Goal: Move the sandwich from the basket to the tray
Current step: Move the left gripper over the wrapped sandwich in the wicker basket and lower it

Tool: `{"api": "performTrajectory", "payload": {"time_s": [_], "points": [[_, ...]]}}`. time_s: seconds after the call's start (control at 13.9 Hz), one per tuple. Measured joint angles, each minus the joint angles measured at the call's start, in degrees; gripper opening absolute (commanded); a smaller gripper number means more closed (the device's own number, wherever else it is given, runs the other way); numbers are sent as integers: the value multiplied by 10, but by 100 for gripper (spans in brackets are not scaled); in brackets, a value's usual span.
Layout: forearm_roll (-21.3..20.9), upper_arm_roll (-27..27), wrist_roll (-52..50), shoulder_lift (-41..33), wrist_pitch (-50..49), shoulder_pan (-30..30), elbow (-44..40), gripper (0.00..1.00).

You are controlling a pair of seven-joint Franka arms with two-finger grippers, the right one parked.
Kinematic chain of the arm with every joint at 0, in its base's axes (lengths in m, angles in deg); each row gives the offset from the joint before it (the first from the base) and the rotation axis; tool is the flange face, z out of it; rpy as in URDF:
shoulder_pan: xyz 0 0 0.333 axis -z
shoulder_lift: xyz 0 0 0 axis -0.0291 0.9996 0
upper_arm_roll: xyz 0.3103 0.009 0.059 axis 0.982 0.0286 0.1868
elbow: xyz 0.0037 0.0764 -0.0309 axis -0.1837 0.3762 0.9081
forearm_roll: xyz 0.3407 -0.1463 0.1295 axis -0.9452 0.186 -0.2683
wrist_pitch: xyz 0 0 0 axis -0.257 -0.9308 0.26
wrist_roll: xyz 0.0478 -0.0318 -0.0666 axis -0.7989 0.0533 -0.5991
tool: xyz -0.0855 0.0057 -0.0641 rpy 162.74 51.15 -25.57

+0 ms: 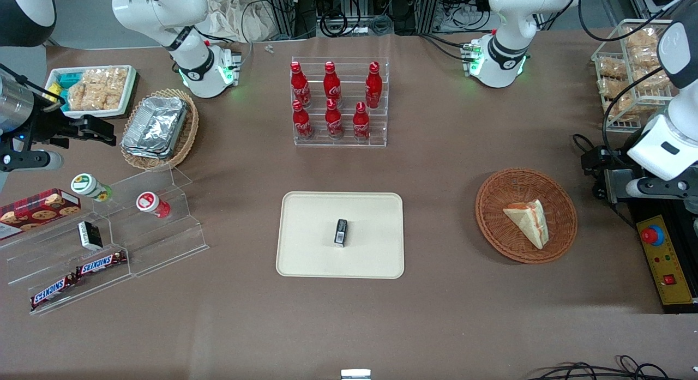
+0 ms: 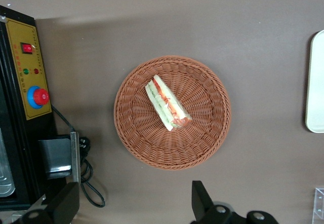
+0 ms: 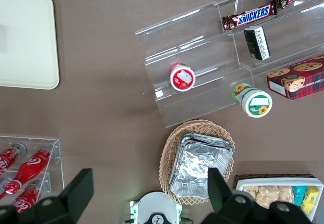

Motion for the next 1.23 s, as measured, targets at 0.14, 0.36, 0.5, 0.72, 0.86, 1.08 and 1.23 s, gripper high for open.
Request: {"api": "performTrajectory", "payload": {"time_s": [0.14,0.36,0.5,0.72,0.86,1.08,1.23], "points": [[0,0,0,0,0,0,0,100],[0,-2,-22,0,0,1,0,100],[0,-5,-69,6,0,2,0,100],[0,-11,-110,18,-1,11,0,100],[0,-12,-149,27,-2,14,0,100],[0,-12,-243,45,-2,14,6,100],[0,-13,-272,52,0,14,13,100]]}}
